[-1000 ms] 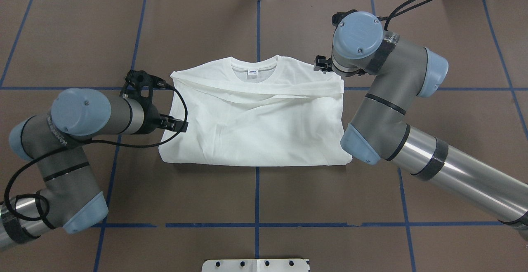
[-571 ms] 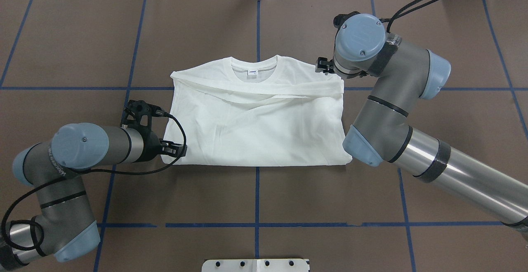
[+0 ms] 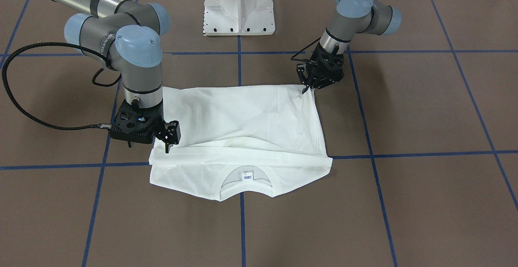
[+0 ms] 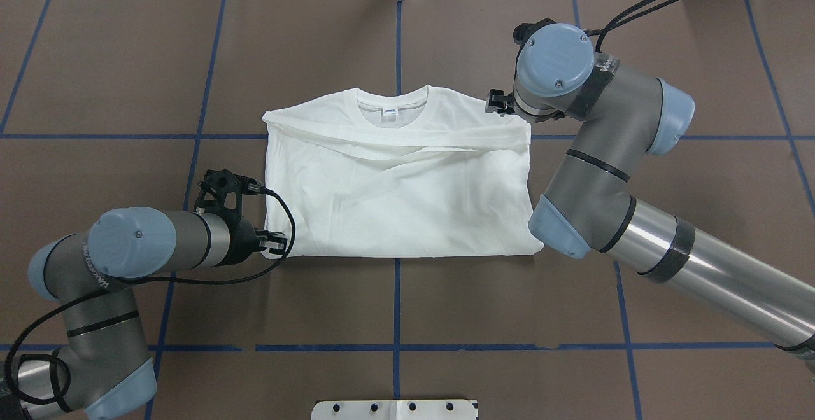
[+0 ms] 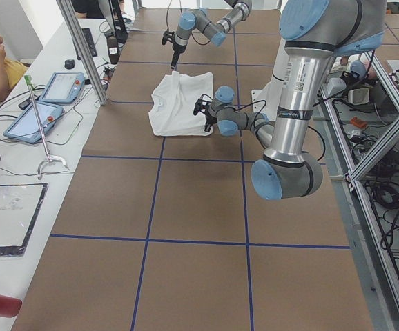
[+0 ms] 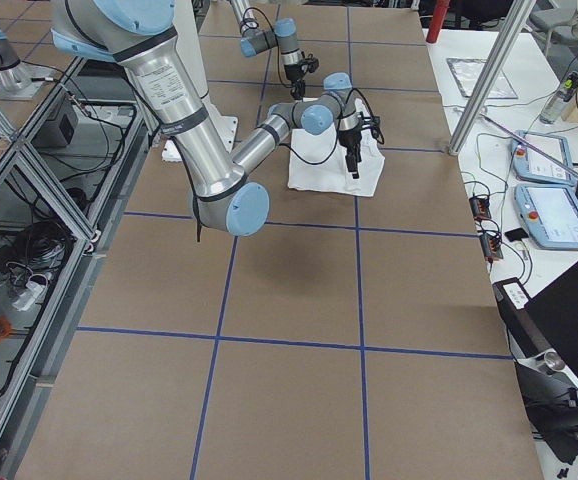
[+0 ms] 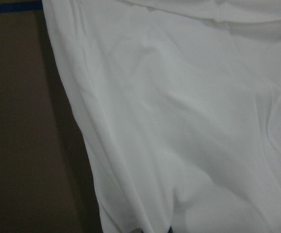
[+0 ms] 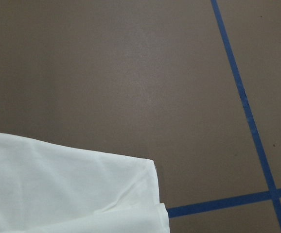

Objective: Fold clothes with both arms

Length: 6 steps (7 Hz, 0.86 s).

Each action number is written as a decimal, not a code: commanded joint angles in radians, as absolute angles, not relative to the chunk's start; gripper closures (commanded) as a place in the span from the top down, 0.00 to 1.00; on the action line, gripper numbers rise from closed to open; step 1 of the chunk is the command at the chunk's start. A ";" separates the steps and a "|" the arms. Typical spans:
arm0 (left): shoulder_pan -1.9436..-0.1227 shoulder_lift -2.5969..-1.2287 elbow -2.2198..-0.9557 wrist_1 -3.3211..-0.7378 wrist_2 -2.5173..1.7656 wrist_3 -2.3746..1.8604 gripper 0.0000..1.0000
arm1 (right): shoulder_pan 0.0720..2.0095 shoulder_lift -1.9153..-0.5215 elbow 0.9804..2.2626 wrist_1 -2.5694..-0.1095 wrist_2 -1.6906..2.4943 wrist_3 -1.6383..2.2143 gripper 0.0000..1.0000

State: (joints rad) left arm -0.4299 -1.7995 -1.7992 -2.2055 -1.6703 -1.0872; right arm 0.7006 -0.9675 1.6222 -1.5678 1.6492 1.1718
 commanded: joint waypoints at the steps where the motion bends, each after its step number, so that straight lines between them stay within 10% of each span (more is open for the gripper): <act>1: -0.451 -1.789 -1.802 -2.203 -1.666 -1.010 0.00 | 0.698 -0.971 1.617 -1.549 1.646 1.172 1.00; 6: -0.833 -2.016 -1.391 -2.212 -1.669 -0.635 0.00 | 0.678 -0.968 1.620 -1.546 1.644 1.190 1.00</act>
